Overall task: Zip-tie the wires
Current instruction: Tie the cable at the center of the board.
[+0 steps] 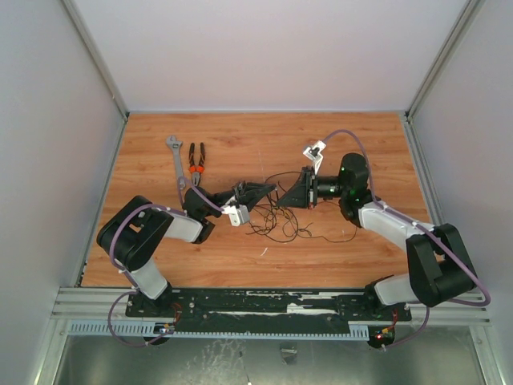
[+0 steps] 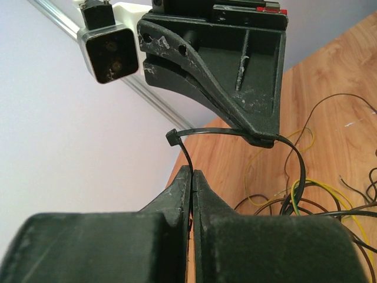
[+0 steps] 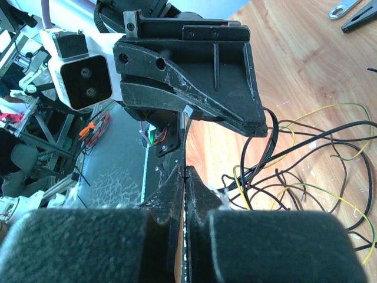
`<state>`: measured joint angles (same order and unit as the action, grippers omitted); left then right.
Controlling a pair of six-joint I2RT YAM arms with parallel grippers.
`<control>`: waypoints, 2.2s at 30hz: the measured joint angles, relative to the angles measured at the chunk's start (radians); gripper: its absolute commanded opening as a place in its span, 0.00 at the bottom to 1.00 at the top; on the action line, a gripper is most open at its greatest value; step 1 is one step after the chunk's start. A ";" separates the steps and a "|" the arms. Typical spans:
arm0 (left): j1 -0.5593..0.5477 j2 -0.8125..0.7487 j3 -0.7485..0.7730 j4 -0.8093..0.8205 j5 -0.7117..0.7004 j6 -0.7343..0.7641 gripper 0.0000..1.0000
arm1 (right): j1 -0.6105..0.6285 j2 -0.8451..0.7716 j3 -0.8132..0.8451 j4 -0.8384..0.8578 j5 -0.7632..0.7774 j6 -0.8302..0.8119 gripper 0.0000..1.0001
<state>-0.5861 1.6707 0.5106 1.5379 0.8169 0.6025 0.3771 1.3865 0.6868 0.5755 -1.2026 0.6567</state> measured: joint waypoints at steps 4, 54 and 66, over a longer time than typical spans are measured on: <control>0.000 0.000 0.000 0.000 -0.001 0.002 0.00 | 0.000 0.010 0.006 -0.002 -0.002 0.007 0.00; -0.030 0.000 -0.047 0.000 -0.038 0.044 0.00 | 0.000 0.025 -0.001 -0.074 0.114 -0.029 0.00; -0.039 0.000 -0.054 0.000 -0.060 0.037 0.00 | 0.000 -0.011 -0.018 -0.064 0.144 -0.064 0.00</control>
<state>-0.6254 1.6711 0.4568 1.5383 0.7574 0.6395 0.3771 1.3754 0.6693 0.5117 -1.0584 0.5922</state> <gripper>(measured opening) 0.017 0.004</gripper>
